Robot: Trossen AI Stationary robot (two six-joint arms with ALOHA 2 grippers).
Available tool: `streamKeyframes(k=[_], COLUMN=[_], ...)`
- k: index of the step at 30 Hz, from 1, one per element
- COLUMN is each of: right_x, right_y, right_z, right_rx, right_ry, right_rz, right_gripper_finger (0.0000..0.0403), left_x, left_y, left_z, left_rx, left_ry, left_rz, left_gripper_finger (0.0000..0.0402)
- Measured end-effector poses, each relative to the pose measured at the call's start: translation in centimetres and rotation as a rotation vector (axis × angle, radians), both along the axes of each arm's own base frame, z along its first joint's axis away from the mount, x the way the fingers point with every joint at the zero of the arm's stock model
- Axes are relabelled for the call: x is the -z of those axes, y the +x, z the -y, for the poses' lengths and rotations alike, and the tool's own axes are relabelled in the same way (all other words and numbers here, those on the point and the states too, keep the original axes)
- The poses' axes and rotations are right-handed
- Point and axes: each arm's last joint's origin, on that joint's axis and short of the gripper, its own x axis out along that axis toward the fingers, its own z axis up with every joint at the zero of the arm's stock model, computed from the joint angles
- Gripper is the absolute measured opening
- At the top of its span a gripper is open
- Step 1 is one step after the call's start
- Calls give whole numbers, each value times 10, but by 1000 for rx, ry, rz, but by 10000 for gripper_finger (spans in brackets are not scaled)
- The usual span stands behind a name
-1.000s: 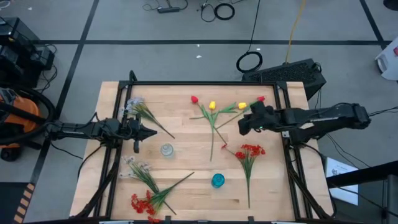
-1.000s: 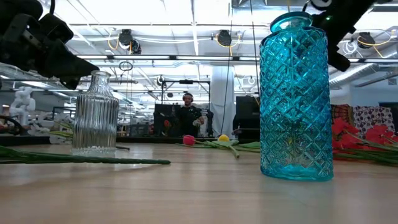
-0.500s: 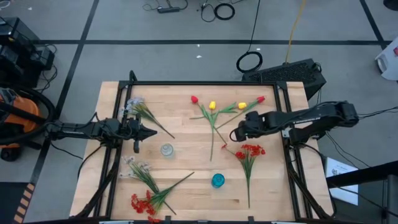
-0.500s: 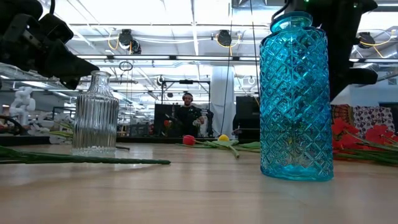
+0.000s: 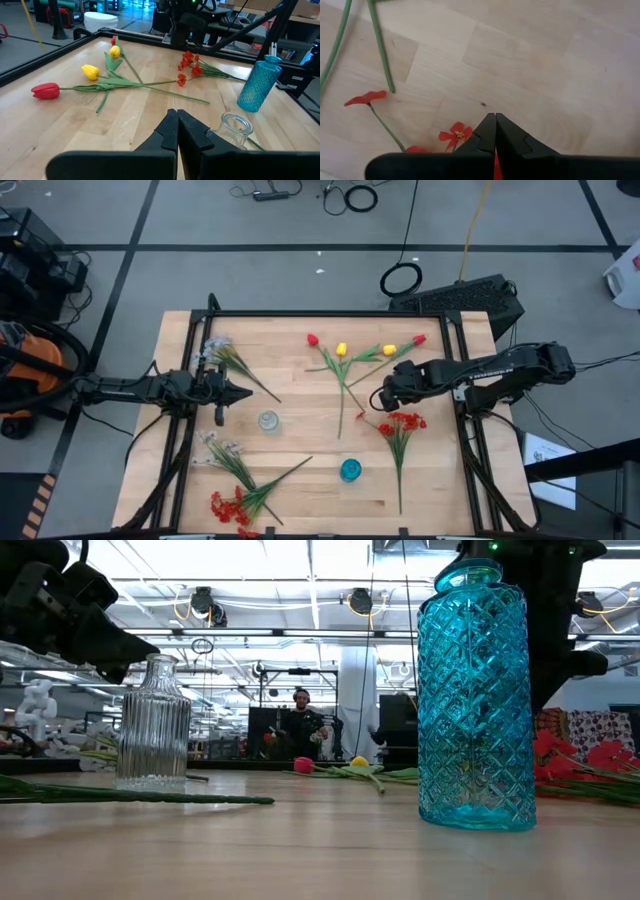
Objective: Sort flowers into vase by color
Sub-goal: Put the right orange flowers into the transparent vase
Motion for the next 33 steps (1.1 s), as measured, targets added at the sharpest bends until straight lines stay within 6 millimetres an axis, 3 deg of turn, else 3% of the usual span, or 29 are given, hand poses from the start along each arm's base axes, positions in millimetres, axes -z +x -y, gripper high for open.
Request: streamKeyframes(k=[12,17,24,33], right_x=[1,-13,-36,-29], right_y=[-16,-22,-26,-27], right_z=[-58,-81,-102,-117], right_rx=[62,104,124,147], right_ry=[99,117,149,140], right_rz=[-33,-12,31,10], right_gripper_finger=[0,0,0,0], left_x=[0,0,0,0], left_y=[0,0,0,0], left_z=[0,0,0,0], left_rx=[0,0,0,0], left_ry=[0,0,0,0], left_rz=[0,-1,-1,-1], left_gripper_finger=[6,6,6,6])
